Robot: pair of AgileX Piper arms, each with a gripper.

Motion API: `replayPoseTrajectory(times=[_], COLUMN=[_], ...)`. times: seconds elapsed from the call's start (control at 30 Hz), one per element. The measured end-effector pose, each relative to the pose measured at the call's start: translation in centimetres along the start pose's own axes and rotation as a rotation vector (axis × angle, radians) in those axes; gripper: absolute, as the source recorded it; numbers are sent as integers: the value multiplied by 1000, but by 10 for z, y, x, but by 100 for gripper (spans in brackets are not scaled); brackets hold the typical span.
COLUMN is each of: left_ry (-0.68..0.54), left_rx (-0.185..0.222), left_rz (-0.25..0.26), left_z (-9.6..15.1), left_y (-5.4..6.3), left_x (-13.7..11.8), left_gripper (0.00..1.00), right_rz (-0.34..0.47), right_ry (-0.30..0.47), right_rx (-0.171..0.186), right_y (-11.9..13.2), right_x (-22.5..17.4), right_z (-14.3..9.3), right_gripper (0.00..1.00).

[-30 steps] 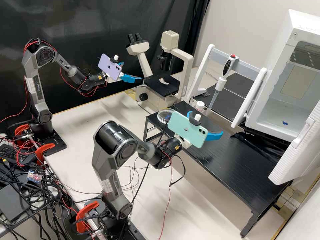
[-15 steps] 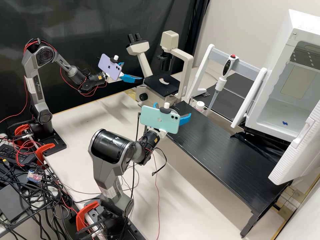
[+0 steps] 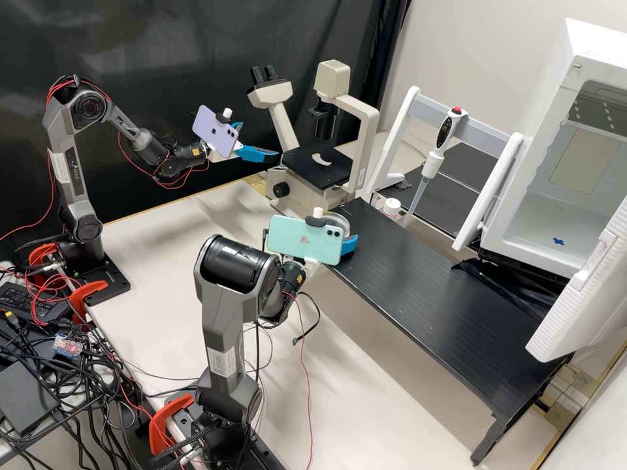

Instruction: Move the petri dish to the incubator

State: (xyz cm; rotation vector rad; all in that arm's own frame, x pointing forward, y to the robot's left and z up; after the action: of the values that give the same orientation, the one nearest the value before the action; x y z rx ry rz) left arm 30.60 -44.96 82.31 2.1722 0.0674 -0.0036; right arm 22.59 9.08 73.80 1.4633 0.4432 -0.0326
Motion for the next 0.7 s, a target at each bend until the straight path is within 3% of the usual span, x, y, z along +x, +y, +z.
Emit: replayPoseTrajectory(times=[0.07,0.7], left_ry=[0,0], left_rx=[0,0], left_rz=[0,0], left_z=[0,0], left_y=[0,0], left_x=[0,0], left_gripper=[100,100], right_rz=[6,22], right_ry=[-10,-9], right_rx=[19,18], right_y=[2,5], right_x=[1,5], right_z=[3,3], right_gripper=[0,0])
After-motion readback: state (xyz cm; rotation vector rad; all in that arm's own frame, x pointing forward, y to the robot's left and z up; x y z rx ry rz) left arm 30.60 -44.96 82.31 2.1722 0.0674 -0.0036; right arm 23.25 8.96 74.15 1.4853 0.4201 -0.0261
